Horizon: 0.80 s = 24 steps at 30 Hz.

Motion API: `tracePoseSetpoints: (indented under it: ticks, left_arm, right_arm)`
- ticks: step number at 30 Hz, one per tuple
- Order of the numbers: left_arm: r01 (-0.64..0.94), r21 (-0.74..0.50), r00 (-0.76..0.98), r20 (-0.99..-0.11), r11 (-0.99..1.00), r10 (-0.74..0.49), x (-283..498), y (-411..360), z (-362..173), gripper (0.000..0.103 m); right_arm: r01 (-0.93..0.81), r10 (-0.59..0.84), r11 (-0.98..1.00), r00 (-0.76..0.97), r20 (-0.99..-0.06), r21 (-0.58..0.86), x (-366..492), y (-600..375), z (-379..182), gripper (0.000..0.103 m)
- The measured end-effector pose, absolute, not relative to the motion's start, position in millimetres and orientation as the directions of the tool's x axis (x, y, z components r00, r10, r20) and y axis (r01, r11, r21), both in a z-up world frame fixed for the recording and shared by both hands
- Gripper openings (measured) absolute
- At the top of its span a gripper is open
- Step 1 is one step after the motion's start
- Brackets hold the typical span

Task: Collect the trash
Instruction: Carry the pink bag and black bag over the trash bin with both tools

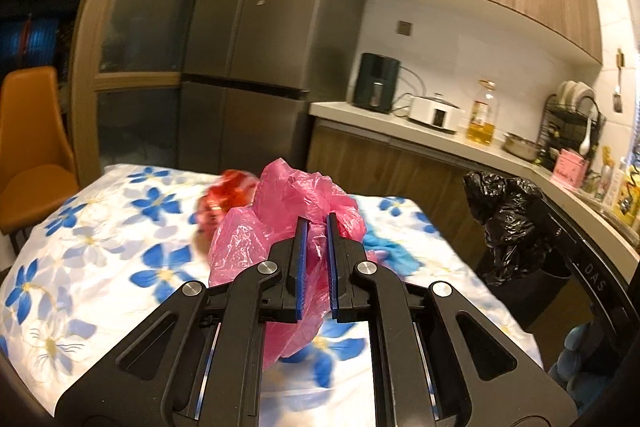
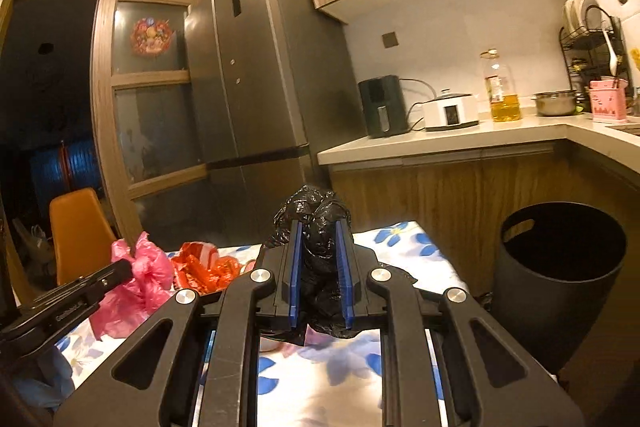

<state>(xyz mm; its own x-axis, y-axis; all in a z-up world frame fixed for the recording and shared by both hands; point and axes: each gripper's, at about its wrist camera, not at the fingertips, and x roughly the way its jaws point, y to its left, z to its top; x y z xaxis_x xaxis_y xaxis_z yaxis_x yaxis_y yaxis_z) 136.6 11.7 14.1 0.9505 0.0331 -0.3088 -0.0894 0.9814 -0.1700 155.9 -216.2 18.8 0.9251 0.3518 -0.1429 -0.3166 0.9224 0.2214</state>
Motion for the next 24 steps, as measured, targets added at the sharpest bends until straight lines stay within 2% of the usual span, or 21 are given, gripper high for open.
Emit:
tracePoseSetpoints:
  ticks: [11, 24]
  left_arm:
    - [0.089, -0.158, 0.946, -0.296, 0.983, -0.133, 170, -73, 24, 0.008]
    - [0.311, -0.122, 0.915, -0.232, 0.943, -0.331, 222, -195, 48, 0.008]
  right_arm:
    - [-0.208, 0.238, 0.951, 0.965, -0.112, 0.228, 153, -279, 23, 0.017]
    - [0.023, -0.008, 0.974, 0.998, -0.069, 0.227, 169, -373, 32, 0.017]
